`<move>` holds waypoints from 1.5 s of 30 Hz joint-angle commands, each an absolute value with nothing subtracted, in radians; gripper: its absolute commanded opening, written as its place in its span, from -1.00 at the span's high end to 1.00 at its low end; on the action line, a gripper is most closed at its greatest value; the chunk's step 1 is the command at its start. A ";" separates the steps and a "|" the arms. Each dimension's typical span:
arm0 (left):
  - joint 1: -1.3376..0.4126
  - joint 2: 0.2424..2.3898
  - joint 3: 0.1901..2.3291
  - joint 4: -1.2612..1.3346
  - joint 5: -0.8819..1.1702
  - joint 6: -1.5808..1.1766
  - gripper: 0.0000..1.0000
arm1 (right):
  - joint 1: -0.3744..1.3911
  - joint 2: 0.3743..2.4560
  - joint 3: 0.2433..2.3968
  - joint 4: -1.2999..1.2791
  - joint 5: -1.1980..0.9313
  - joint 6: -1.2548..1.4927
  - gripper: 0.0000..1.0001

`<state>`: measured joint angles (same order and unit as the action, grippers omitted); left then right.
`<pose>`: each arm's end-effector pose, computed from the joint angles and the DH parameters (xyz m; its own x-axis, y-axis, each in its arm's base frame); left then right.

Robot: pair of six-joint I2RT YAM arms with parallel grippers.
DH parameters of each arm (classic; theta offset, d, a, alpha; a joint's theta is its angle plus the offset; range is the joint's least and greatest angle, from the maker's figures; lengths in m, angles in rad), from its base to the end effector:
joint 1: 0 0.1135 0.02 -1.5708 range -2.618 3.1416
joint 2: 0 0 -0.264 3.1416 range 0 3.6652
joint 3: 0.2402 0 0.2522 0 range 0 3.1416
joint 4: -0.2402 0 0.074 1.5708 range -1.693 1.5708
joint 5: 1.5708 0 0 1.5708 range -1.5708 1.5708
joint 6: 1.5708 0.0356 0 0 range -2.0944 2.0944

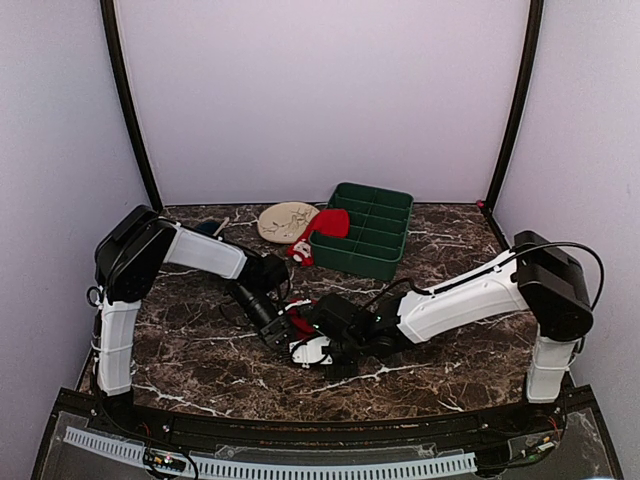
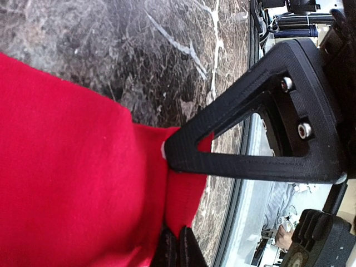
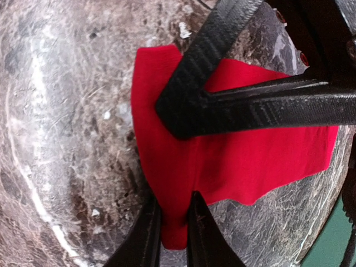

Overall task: Roll the socks
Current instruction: Roll the sock at the center of the board.

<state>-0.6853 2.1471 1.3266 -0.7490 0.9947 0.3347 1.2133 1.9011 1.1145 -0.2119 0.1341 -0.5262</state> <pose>0.2714 -0.2604 0.1032 -0.6177 0.7361 -0.2767 0.5808 0.1898 -0.7916 0.1375 0.3546 0.1403 0.1992 -0.8892 -0.4119 -0.9286 -0.0370 -0.3692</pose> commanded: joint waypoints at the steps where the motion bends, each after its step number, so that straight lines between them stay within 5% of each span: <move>1: -0.677 2.151 1.344 -0.782 1.022 0.358 1.00 | 1.184 1.938 1.137 -0.261 0.113 -0.525 0.73; 6: -0.677 2.154 1.345 -0.778 1.013 0.349 0.95 | 1.171 1.943 1.146 -0.272 0.084 -0.523 0.82; 12: -0.672 2.149 1.345 -0.756 0.964 0.311 0.36 | 1.160 1.943 1.183 -0.282 0.058 -0.522 0.85; 18: -0.664 2.129 1.337 -0.724 0.938 0.277 0.11 | 1.160 1.933 1.177 -0.280 0.047 -0.521 0.85; 45: -0.560 1.966 1.234 -0.526 0.850 0.143 0.04 | 1.155 1.932 1.228 -0.348 -0.046 -0.452 0.85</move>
